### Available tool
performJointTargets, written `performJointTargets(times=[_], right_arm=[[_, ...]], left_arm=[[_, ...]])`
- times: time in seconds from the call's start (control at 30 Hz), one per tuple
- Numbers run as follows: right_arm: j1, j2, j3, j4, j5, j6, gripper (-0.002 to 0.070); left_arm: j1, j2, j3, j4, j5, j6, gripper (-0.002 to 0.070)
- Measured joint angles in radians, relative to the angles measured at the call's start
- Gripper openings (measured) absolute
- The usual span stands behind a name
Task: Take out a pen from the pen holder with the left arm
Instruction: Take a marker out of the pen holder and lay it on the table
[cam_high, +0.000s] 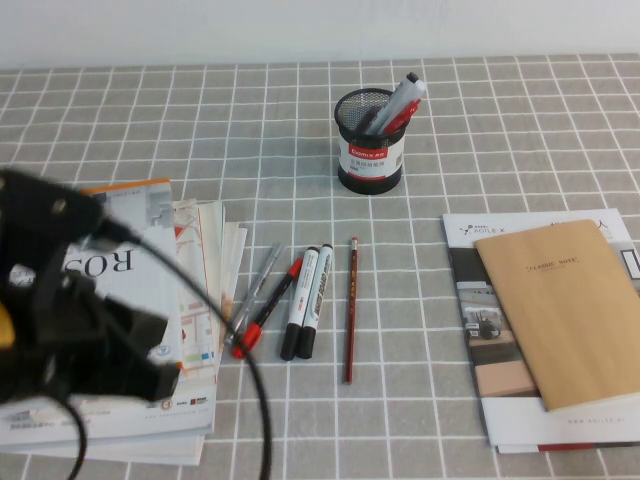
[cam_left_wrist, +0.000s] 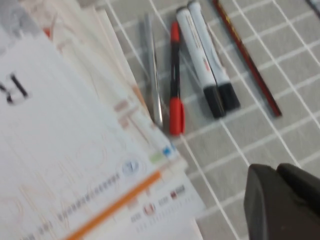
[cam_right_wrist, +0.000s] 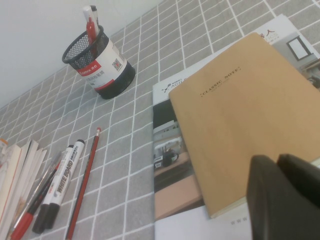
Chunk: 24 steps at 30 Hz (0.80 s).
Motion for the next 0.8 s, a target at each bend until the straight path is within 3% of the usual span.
performJointTargets(times=[0.23, 0.5, 0.63, 0.8], right_arm=[[0.000, 0.000, 0.000, 0.000, 0.000, 0.000, -0.0013], [0.000, 0.000, 0.000, 0.000, 0.000, 0.000, -0.0013], [0.000, 0.000, 0.000, 0.000, 0.000, 0.000, -0.0013], [0.000, 0.000, 0.000, 0.000, 0.000, 0.000, -0.0013]], left_arm=[[0.000, -0.175, 0.124, -0.067, 0.151, -0.007, -0.0001], [0.000, -0.195, 0.128, -0.070, 0.348, -0.007, -0.0001], [0.000, -0.220, 0.151, -0.029, 0.309, -0.007, -0.0001], [0.004, -0.404, 0.271, 0.099, 0.060, -0.004, -0.0001]])
